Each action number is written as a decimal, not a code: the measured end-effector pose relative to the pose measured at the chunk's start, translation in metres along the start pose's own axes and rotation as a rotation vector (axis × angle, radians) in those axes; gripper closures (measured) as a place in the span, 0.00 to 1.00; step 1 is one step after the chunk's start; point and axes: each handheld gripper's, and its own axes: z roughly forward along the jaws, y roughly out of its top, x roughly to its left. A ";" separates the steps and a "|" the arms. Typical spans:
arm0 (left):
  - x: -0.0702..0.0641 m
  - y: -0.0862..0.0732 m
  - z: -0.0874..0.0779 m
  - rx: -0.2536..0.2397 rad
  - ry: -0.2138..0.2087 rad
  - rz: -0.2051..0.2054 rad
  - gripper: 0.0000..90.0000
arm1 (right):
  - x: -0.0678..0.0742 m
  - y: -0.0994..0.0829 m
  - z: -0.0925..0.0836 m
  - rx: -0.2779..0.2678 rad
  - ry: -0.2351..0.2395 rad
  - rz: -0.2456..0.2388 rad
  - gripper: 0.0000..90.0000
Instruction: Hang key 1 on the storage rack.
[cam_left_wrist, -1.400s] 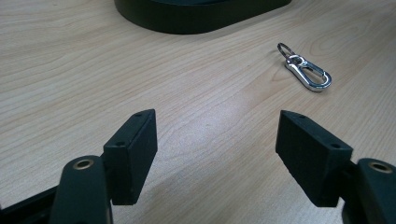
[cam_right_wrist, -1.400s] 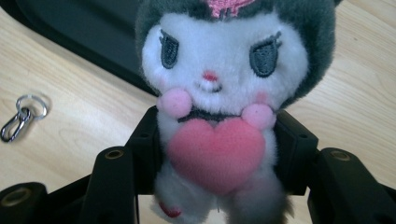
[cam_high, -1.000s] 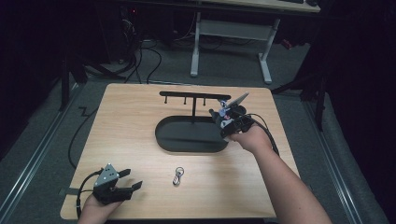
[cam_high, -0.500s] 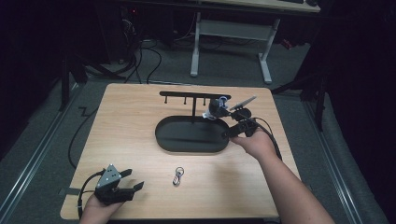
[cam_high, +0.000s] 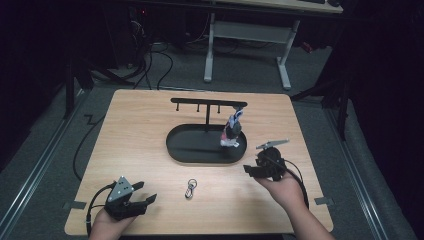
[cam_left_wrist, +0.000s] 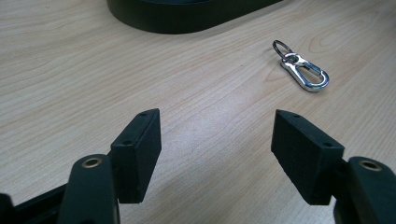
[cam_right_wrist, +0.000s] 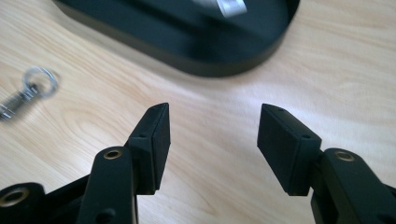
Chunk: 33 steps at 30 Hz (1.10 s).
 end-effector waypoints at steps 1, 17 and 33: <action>0.000 0.000 0.000 0.000 0.000 0.000 0.38 | 0.000 0.000 0.000 0.000 0.000 0.000 0.50; -0.007 0.005 0.010 0.060 0.042 -0.026 0.49 | 0.010 -0.095 0.026 -0.274 0.014 -0.004 0.58; -0.066 0.054 0.086 0.187 0.035 0.072 1.00 | -0.006 -0.103 0.013 -0.347 0.090 0.056 0.59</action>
